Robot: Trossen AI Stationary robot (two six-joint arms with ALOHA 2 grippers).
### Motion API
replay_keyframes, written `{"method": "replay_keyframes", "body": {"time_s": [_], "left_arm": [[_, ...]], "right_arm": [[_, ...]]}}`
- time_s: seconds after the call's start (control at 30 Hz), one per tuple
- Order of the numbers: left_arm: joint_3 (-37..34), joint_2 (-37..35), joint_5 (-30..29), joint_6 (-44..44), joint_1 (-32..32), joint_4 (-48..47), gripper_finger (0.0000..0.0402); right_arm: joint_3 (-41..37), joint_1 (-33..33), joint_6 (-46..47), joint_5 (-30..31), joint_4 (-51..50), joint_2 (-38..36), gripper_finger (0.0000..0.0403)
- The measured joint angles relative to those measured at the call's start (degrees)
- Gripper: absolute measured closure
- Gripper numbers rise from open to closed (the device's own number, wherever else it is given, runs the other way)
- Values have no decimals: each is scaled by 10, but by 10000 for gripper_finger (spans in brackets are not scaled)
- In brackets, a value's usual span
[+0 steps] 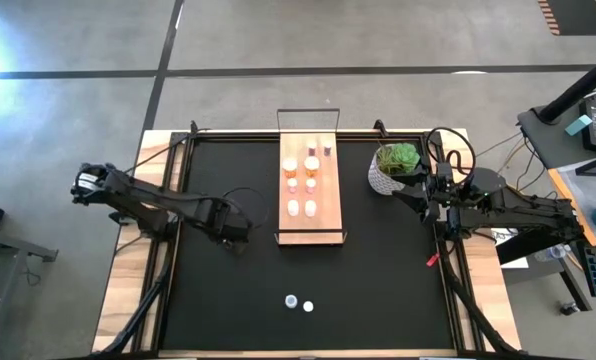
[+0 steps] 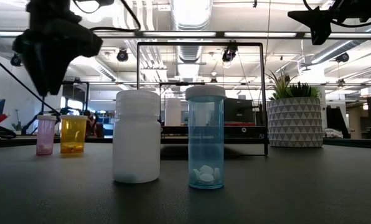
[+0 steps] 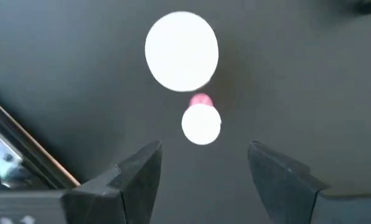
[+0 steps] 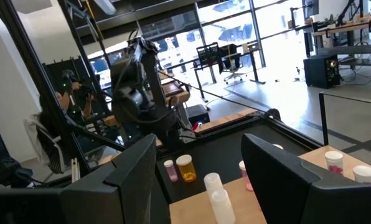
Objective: Pick and place medicine bottles onto shelf by color
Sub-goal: Move the pink pill bottle to the bottom middle of the table
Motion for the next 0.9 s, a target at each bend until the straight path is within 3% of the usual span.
{"method": "replay_keyframes", "body": {"time_s": [0.4, 0.63, 0.9], "left_arm": [[-90, 3, -5, -60, -13, 119, 180], [-103, 10, -7, -60, -13, 129, 182], [-104, 11, -7, -60, -13, 130, 243]], "right_arm": [[0, 0, 0, 0, 0, 0, 177], [0, 0, 0, 0, 0, 0, 177], [0, 0, 0, 0, 0, 0, 177]]}}
